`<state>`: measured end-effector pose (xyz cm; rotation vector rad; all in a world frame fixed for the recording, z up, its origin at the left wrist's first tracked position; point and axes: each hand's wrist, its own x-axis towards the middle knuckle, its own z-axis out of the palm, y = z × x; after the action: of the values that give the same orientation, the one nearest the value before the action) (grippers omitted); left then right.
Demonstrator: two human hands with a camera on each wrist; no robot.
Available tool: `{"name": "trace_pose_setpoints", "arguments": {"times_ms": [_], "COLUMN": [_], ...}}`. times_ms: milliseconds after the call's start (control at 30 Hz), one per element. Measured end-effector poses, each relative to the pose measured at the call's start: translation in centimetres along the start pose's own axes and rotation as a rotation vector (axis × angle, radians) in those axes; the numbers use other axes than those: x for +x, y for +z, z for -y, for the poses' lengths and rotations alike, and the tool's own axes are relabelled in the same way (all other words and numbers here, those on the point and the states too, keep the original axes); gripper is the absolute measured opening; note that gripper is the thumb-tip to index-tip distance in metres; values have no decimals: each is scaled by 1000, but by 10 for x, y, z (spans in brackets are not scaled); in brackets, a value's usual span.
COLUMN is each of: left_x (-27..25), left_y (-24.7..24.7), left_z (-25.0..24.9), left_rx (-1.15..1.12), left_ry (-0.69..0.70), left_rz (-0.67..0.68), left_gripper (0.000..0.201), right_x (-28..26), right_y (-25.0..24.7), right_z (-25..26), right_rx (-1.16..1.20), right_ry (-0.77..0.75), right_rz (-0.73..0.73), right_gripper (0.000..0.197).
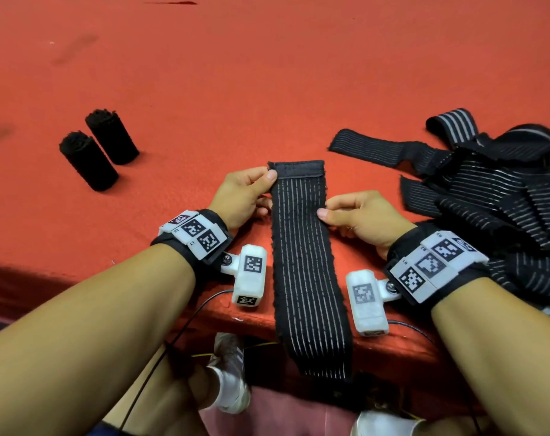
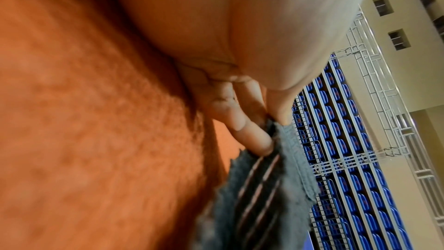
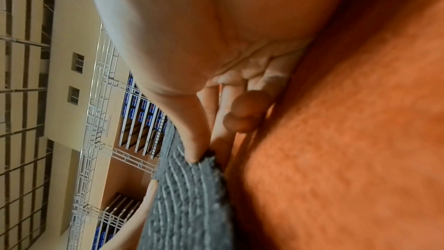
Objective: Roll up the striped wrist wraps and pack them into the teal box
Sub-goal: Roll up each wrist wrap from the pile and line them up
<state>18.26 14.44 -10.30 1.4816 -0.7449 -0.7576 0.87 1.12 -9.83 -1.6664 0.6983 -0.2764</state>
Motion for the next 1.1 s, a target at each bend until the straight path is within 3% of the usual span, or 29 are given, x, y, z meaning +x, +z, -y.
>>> {"name": "trace_pose_setpoints", "arguments": {"times_ms": [267,500,667,800,933,1100], "left_x": [-3,4,8,12,9,3], "left_y": [-1,3,7,8,6,3], "left_z": [0,4,1,1,1,1], "left_rx": [-11,77,107,95,14,46], "left_ry": [-29,-30,-50,-72,-82,-87], "left_rz": [99,24,-62,-109,-78,-15], "left_gripper": [23,10,6,13,14,46], "right_x": [3,2,-2,-5,-2,12], "right_y": [4,3,-2,-5,-6,-4], "right_z": [1,2,6,6,2,-3], "right_rx": [21,12,23,-20,7,-14], "right_ry": [41,57,83,63,69,144], "right_rz": [-124,-110,-4,58,-10,-130], "right_gripper": [15,21,11,13,19,19]}}
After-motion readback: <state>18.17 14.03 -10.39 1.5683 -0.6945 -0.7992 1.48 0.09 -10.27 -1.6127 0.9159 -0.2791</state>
